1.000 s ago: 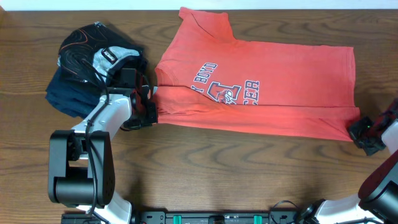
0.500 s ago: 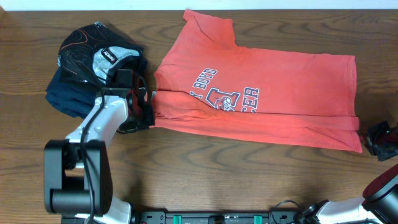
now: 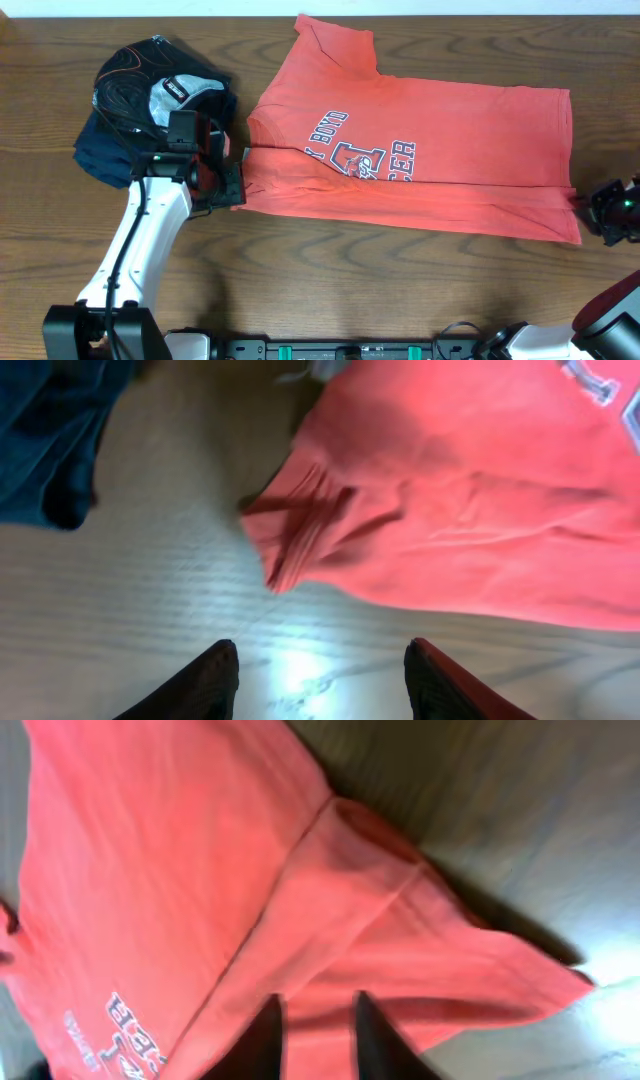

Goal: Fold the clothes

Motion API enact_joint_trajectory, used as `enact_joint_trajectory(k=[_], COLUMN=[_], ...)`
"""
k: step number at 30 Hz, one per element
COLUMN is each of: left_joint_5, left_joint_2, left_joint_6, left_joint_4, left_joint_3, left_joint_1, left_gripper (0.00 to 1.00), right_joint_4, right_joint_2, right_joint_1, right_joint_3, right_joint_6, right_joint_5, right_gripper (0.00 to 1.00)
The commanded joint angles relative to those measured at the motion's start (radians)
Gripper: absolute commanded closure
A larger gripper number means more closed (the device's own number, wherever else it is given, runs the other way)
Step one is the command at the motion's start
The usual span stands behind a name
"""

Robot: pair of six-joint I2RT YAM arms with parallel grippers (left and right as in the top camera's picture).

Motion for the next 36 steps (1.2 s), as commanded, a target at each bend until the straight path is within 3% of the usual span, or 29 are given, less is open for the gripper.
enact_joint_trajectory(k=[1, 2, 4, 6, 11, 16, 23, 29, 36], left_joint_5=[0.036, 0.036, 0.036, 0.036, 0.036, 0.036, 0.04, 0.048, 0.047], left_joint_2=[0.033, 0.055, 0.106, 0.171, 0.328, 0.412, 0.397, 0.389, 0.325], left_joint_6=[0.002, 0.003, 0.006, 0.006, 0.006, 0.005, -0.144, -0.145, -0.122], left_joint_4=[0.05, 0.082, 0.134, 0.154, 0.136, 0.077, -0.178, -0.378, -0.43], left_joint_3=[0.008, 0.001, -0.01, -0.01, -0.011, -0.011, -0.01, -0.012, -0.008], left_joint_1=[-0.016, -0.024, -0.036, -0.04, -0.04, -0.04, -0.035, -0.037, -0.037], left_gripper=[0.54, 0.69, 0.86, 0.94, 0.94, 0.94, 0.94, 0.94, 0.94], right_joint_4=[0.031, 0.066, 0.147, 0.217, 0.261, 0.252, 0.227, 0.191, 0.147], right_joint_2=[-0.012, -0.011, -0.011, -0.006, 0.004, 0.004, 0.002, -0.021, -0.077], right_joint_1=[0.071, 0.097, 0.146, 0.191, 0.23, 0.18, 0.076, 0.05, 0.05], right_joint_3=[-0.032, -0.053, -0.103, -0.151, -0.24, -0.266, -0.264, -0.263, -0.258], right_joint_6=[0.0, 0.03, 0.05, 0.079, 0.233, 0.251, 0.249, 0.246, 0.24], right_joint_5=[0.016, 0.029, 0.026, 0.054, 0.329, 0.487, 0.504, 0.546, 0.552], right_gripper=[0.94, 0.97, 0.99, 0.99, 0.99, 0.99, 0.99, 0.98, 0.92])
